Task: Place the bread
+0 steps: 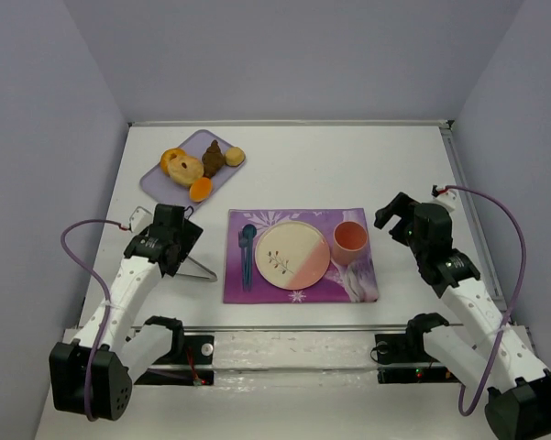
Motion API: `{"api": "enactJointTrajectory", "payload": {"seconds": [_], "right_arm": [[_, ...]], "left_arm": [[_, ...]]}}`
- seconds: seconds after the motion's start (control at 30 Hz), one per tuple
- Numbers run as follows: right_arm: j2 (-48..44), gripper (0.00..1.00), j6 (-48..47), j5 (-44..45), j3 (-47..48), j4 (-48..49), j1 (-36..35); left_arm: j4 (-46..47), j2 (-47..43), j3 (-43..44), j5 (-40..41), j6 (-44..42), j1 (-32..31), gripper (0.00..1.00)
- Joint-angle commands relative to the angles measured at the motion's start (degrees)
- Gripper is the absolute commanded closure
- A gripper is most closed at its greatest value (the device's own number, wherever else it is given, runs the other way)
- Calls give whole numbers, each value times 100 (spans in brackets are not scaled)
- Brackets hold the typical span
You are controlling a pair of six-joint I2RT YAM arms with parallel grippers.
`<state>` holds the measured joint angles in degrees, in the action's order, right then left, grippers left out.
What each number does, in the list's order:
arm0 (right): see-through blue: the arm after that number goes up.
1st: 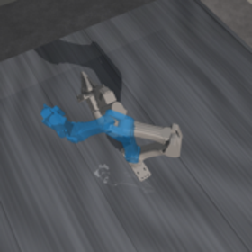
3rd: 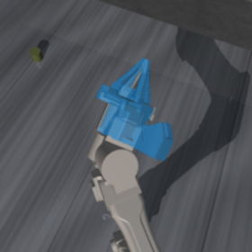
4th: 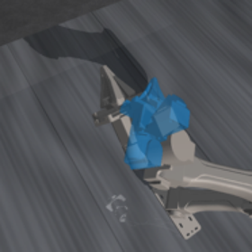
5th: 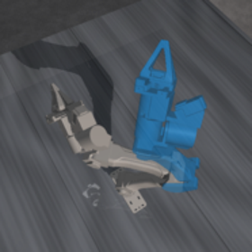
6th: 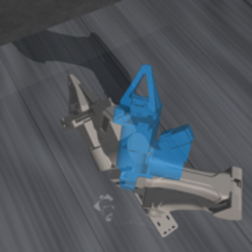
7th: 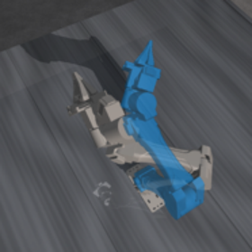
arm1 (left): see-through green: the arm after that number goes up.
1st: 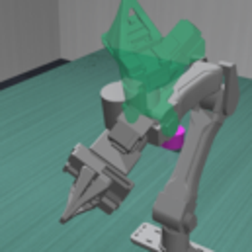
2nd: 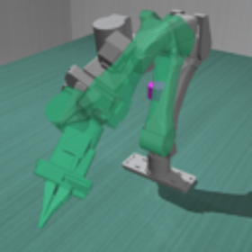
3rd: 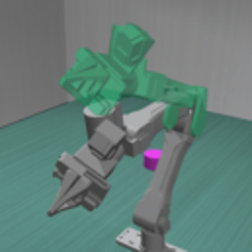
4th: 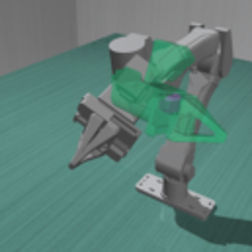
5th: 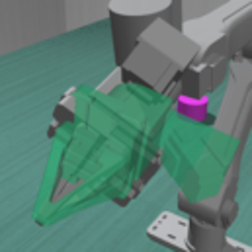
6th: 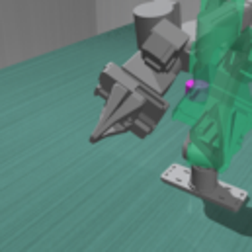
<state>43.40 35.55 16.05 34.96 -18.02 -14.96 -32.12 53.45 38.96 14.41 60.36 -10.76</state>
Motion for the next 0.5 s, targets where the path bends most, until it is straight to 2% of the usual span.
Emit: {"api": "enactJointTrajectory", "payload": {"seconds": [0.0, 0.27, 0.47], "right_arm": [[72, 0, -118, 38, 143, 71, 11], [213, 0, -127, 126, 151, 106, 11], [424, 0, -232, 47, 221, 132, 11]], "left_arm": [[-786, 323, 173, 430, 546, 13, 1], [-831, 640, -29, 211, 864, 22, 1], [-849, 965, 76, 510, 1110, 39, 1]]}}
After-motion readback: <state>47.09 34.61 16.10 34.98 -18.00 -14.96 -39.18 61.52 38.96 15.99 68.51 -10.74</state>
